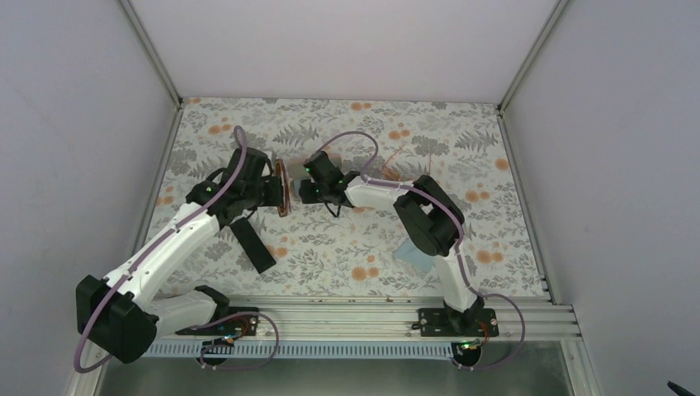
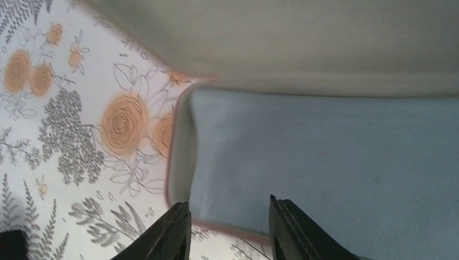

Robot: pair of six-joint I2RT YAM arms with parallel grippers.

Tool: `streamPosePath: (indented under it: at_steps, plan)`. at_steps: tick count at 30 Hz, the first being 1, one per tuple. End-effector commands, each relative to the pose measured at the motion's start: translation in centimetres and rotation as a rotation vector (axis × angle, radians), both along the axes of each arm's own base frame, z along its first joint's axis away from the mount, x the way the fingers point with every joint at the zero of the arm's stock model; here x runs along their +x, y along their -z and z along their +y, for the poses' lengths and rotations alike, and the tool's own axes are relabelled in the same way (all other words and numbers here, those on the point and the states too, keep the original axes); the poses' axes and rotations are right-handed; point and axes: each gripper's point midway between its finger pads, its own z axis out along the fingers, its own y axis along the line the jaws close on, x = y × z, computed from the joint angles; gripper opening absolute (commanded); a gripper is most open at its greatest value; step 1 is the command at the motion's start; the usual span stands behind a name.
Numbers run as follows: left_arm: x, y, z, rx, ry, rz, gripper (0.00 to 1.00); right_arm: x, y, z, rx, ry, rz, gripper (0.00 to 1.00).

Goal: Organize the sunglasses
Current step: Adjust the sunglasses case at the center of the board, then place the sunglasses in the sunglasses case.

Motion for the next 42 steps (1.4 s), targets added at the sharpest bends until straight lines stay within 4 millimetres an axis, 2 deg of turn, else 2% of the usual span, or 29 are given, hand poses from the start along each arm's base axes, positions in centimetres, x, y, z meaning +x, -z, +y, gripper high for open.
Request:
streamPosePath:
  at_steps: [1,7,12,14,17,22,27,31,37,42]
  plan:
    - [0.5,-0.2,-0.9,-0.016,0.044,-0.004,0.02,-1.9,1.4,-2.5,-0.056,-0.020,0.060,0.40]
    - [0.8,0.1,-1.8,-0.021,0.088,0.018,0.02,-2.9,1.0,-3.8,-0.066,-0.034,0.074,0.40]
    - [0.7,0.3,-3.1,-0.035,0.144,0.027,0.02,-3.1,-0.7,-3.5,-0.012,-0.057,0.061,0.41]
    - [0.6,0.4,-3.5,-0.024,0.159,0.038,0.02,-2.6,-2.1,-3.3,0.036,-0.060,0.047,0.40]
    - [0.5,0.8,-4.2,0.022,0.180,0.054,0.02,-2.0,-4.9,-4.2,0.122,-0.040,0.013,0.41]
    - [0.6,1.8,-5.7,0.099,0.226,0.090,0.02,-2.1,-8.6,-7.4,0.209,0.041,-0.033,0.41]
    - [1.8,3.2,-6.7,0.230,0.257,0.131,0.02,-3.4,-8.5,-13.0,0.155,0.208,-0.046,0.41]
    - [3.2,5.3,-7.2,0.398,0.255,0.180,0.02,-5.7,-7.4,-16.0,0.118,0.266,-0.028,0.41]
    - [5.3,7.6,-6.9,0.617,0.202,0.246,0.02,-8.4,-6.9,-18.5,0.123,0.298,-0.014,0.42]
    - [6.5,8.4,-7.1,0.714,0.176,0.263,0.02,-9.1,-6.8,-18.8,0.137,0.300,-0.007,0.43]
